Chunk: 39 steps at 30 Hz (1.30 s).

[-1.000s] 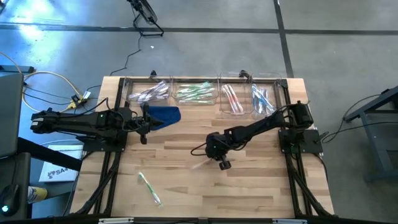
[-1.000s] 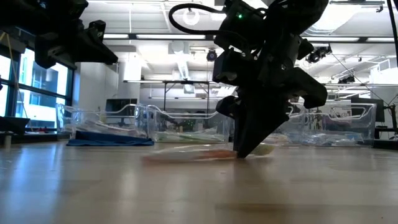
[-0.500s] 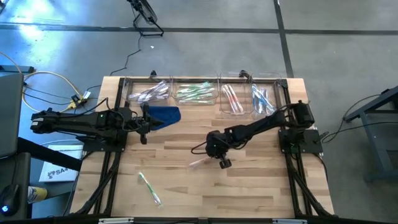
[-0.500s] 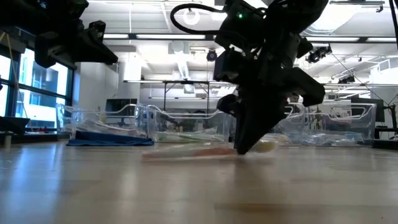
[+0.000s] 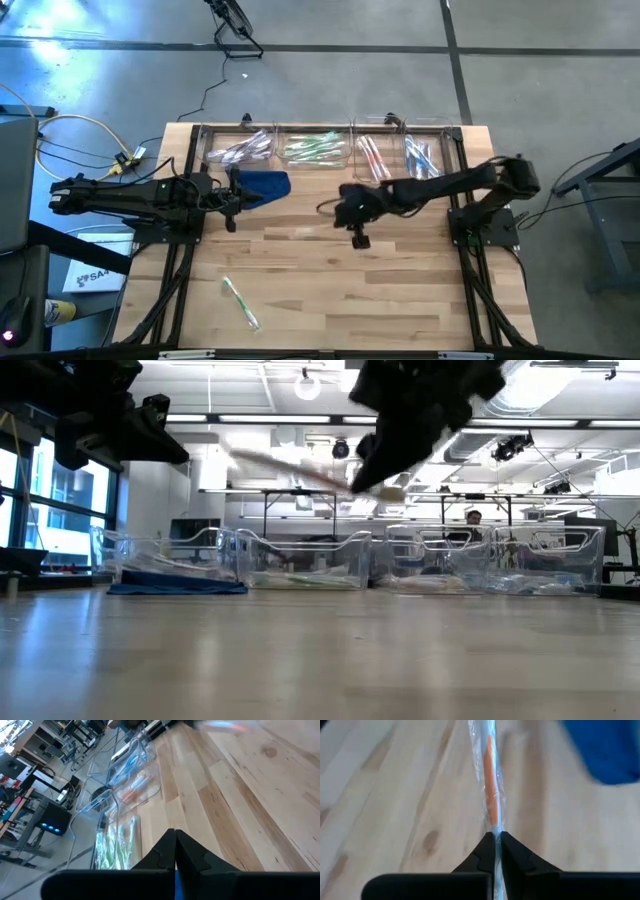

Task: Pick & Place Toothbrushes
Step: Put the orange toothbrush into the middle right transparent bin

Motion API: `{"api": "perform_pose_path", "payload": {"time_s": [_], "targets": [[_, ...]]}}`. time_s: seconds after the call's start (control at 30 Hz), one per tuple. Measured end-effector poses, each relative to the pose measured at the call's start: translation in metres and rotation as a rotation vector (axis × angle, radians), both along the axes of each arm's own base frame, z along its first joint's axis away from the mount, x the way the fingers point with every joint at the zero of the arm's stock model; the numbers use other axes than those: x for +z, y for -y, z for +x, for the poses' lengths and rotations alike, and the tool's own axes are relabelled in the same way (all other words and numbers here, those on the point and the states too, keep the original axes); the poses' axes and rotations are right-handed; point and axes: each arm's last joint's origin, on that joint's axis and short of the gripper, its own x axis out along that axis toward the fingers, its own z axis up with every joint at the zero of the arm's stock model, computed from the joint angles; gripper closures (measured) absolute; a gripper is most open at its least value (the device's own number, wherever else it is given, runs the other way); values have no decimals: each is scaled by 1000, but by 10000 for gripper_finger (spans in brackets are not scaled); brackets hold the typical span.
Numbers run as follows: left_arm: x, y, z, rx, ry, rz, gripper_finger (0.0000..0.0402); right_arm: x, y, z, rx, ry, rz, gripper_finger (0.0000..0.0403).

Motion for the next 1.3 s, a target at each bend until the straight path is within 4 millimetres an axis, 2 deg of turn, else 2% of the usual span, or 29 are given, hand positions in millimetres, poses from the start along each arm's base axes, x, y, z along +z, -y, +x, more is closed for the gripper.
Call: {"api": "perform_pose_path", "payload": {"time_s": [0.1,0.3,0.53,0.67,0.87,1.3], "targets": [[0,0,0,0,1,0,402,23,11,-16,-141,24,-31,398],[0,0,0,0,0,0,402,55,30,-50,-459,42,-109,399],[0,0,0,0,-1,0,402,68,59,-75,-840,65,-103,399],[0,0,0,0,-2,0,402,60,79,-87,-1010,-22,-94,399],[-1,0,0,0,-11,0,402,38,108,-97,-1235,-182,39,399],[-1,0,-1,0,-15,0,402,12,151,-101,-1348,-302,147,399]]}}
